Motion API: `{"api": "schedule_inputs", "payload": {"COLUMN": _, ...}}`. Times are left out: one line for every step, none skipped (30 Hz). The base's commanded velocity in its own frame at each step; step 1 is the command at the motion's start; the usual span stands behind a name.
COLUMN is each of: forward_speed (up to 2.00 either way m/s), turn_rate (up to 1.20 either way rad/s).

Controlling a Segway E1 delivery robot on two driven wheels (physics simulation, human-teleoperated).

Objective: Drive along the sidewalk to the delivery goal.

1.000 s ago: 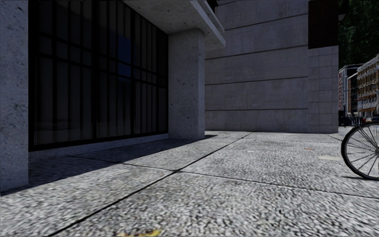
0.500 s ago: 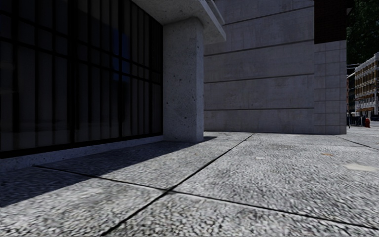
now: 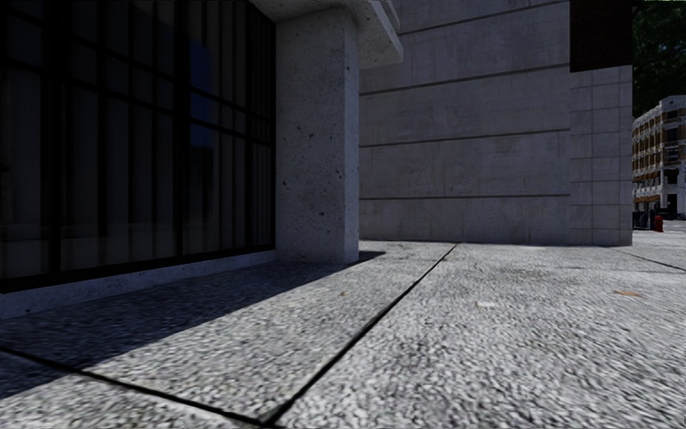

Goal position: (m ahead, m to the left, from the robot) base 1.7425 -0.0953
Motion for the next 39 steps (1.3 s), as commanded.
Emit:
{"api": "schedule_inputs", "payload": {"forward_speed": 2.00, "turn_rate": -0.04}}
{"api": "schedule_inputs", "payload": {"forward_speed": 2.00, "turn_rate": -0.04}}
{"api": "schedule_inputs", "payload": {"forward_speed": 2.00, "turn_rate": -0.04}}
{"api": "schedule_inputs", "payload": {"forward_speed": 2.00, "turn_rate": -0.04}}
{"api": "schedule_inputs", "payload": {"forward_speed": 2.00, "turn_rate": -0.04}}
{"api": "schedule_inputs", "payload": {"forward_speed": 2.00, "turn_rate": -0.01}}
{"api": "schedule_inputs", "payload": {"forward_speed": 2.00, "turn_rate": 0.00}}
{"api": "schedule_inputs", "payload": {"forward_speed": 2.00, "turn_rate": 0.00}}
{"api": "schedule_inputs", "payload": {"forward_speed": 2.00, "turn_rate": 0.00}}
{"api": "schedule_inputs", "payload": {"forward_speed": 2.00, "turn_rate": 0.00}}
{"api": "schedule_inputs", "payload": {"forward_speed": 2.00, "turn_rate": 0.00}}
{"api": "schedule_inputs", "payload": {"forward_speed": 2.00, "turn_rate": 0.00}}
{"api": "schedule_inputs", "payload": {"forward_speed": 2.00, "turn_rate": 0.00}}
{"api": "schedule_inputs", "payload": {"forward_speed": 2.00, "turn_rate": 0.00}}
{"api": "schedule_inputs", "payload": {"forward_speed": 2.00, "turn_rate": 0.00}}
{"api": "schedule_inputs", "payload": {"forward_speed": 2.00, "turn_rate": 0.00}}
{"api": "schedule_inputs", "payload": {"forward_speed": 2.00, "turn_rate": 0.00}}
{"api": "schedule_inputs", "payload": {"forward_speed": 0.73, "turn_rate": 0.00}}
{"api": "schedule_inputs", "payload": {"forward_speed": 0.73, "turn_rate": 0.00}}
{"api": "schedule_inputs", "payload": {"forward_speed": 0.00, "turn_rate": 0.00}}
{"api": "schedule_inputs", "payload": {"forward_speed": 0.00, "turn_rate": 0.00}}
{"api": "schedule_inputs", "payload": {"forward_speed": 0.00, "turn_rate": 0.00}}
{"api": "schedule_inputs", "payload": {"forward_speed": 0.00, "turn_rate": 0.00}}
{"api": "schedule_inputs", "payload": {"forward_speed": 0.00, "turn_rate": 0.00}}
{"api": "schedule_inputs", "payload": {"forward_speed": 0.00, "turn_rate": 0.00}}
{"api": "schedule_inputs", "payload": {"forward_speed": 0.00, "turn_rate": 0.00}}
{"api": "schedule_inputs", "payload": {"forward_speed": 0.00, "turn_rate": 0.00}}
{"api": "schedule_inputs", "payload": {"forward_speed": 0.00, "turn_rate": 0.00}}
{"api": "schedule_inputs", "payload": {"forward_speed": 0.00, "turn_rate": 0.00}}
{"api": "schedule_inputs", "payload": {"forward_speed": 0.00, "turn_rate": 0.00}}
{"api": "schedule_inputs", "payload": {"forward_speed": 0.00, "turn_rate": 0.00}}
{"api": "schedule_inputs", "payload": {"forward_speed": 0.00, "turn_rate": 0.00}}
{"api": "schedule_inputs", "payload": {"forward_speed": 0.00, "turn_rate": 0.00}}
{"api": "schedule_inputs", "payload": {"forward_speed": 0.00, "turn_rate": 0.00}}
{"api": "schedule_inputs", "payload": {"forward_speed": 0.00, "turn_rate": 0.00}}
{"api": "schedule_inputs", "payload": {"forward_speed": 0.00, "turn_rate": 0.00}}
{"api": "schedule_inputs", "payload": {"forward_speed": 0.00, "turn_rate": 0.00}}
{"api": "schedule_inputs", "payload": {"forward_speed": 0.00, "turn_rate": 0.00}}
{"api": "schedule_inputs", "payload": {"forward_speed": 0.00, "turn_rate": 0.00}}
